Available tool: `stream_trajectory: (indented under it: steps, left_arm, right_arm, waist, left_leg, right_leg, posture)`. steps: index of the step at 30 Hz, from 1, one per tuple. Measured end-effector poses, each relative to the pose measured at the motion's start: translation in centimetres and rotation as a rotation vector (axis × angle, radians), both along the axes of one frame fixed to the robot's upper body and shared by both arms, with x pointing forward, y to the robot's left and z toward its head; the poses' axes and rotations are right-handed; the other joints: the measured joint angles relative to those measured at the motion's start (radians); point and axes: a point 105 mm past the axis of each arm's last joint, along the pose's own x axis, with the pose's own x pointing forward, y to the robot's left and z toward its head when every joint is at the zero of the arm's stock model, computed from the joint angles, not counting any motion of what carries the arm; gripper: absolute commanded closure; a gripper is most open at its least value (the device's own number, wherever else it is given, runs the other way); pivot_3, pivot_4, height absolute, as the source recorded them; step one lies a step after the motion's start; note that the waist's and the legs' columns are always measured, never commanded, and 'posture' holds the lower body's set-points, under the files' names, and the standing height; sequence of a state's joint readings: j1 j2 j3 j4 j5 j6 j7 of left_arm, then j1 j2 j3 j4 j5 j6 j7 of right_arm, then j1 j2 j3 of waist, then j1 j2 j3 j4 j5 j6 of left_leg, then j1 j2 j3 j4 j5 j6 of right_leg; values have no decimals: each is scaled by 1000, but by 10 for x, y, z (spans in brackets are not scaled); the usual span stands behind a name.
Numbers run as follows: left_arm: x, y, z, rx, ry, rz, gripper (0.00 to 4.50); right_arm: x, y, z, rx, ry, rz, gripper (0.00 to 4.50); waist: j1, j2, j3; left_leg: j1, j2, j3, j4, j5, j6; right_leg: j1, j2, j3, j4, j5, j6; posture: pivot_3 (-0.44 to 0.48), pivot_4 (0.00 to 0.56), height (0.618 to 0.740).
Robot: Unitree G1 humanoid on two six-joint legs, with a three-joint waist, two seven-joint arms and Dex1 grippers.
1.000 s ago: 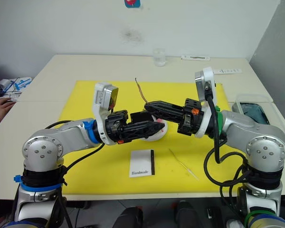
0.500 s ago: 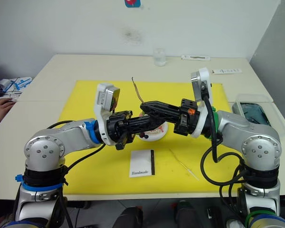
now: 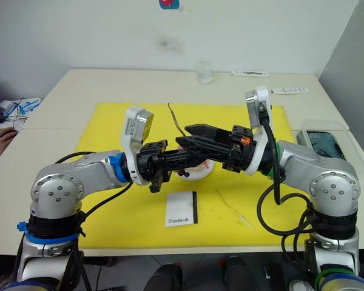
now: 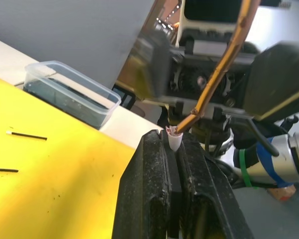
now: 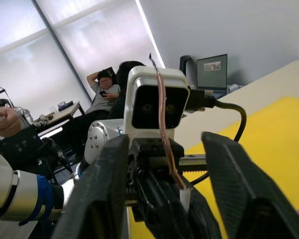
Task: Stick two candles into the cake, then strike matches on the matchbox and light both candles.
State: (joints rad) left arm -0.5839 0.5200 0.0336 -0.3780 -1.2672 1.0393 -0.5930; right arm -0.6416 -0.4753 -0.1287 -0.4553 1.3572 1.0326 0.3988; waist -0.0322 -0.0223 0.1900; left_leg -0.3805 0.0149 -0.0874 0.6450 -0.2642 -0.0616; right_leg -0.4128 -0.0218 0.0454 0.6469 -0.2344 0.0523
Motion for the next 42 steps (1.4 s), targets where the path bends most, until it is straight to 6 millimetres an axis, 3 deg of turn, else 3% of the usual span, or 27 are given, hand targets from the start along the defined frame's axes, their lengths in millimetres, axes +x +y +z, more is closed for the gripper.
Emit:
stream_trajectory:
  steps: [4, 11, 16, 24, 29, 36, 42]
  left_arm:
    - [-2, 1, -4, 12, -4, -5, 4500]
    - [-4, 6, -10, 32, 3, -9, 4500]
    - [-3, 24, -16, 59, 6, 59, 4500]
    - [27, 92, -17, 111, -4, 400, 4500]
    - [52, 118, -20, 120, -21, 531, 4500]
    - [83, 108, -24, 127, -66, 569, 4500]
    - [89, 89, -22, 123, -81, 516, 4500]
  right_arm:
    - [2, -1, 2, 11, -1, -16, 6]
    - [8, -10, 3, 0, -6, -58, 6]
    - [6, -29, -1, -51, -17, -108, 6]
    - [-3, -49, -24, -302, -179, -204, 6]
    - [-2, -50, -28, -368, -276, -231, 6]
    - [2, -44, -37, -398, -305, -249, 6]
    - [5, -33, -41, -425, -337, -274, 6]
  waist:
    - [0, 0, 0]
    - [0, 0, 0]
    - [0, 0, 0]
    - [1, 0, 0]
    - [1, 0, 0]
    - [3, 0, 0]
    - [2, 0, 0]
  left_leg:
    - [0, 0, 0, 0, 0, 0]
    - [-1, 0, 0, 0, 0, 0]
    - [-2, 0, 0, 0, 0, 0]
    - [-2, 0, 0, -1, 0, 0]
    - [-2, 0, 1, 0, 0, 0]
    - [-4, 0, 1, 0, 0, 0]
    - [-7, 0, 1, 0, 0, 0]
  right_leg:
    - [-1, 0, 0, 0, 0, 0]
    - [-1, 0, 0, 0, 0, 0]
    - [-3, 0, 0, 0, 0, -1]
    - [-3, 0, 0, 0, -1, -1]
    - [-3, 0, 0, 0, 0, 0]
    - [-4, 0, 0, -1, 0, 0]
    - [-7, 0, 0, 0, 0, 0]
  posture:
    - [0, 150, 740]
    - [0, 150, 740]
    - [0, 150, 740]
    - [0, 150, 740]
    - [0, 150, 740]
    - [0, 150, 740]
    - [0, 150, 740]
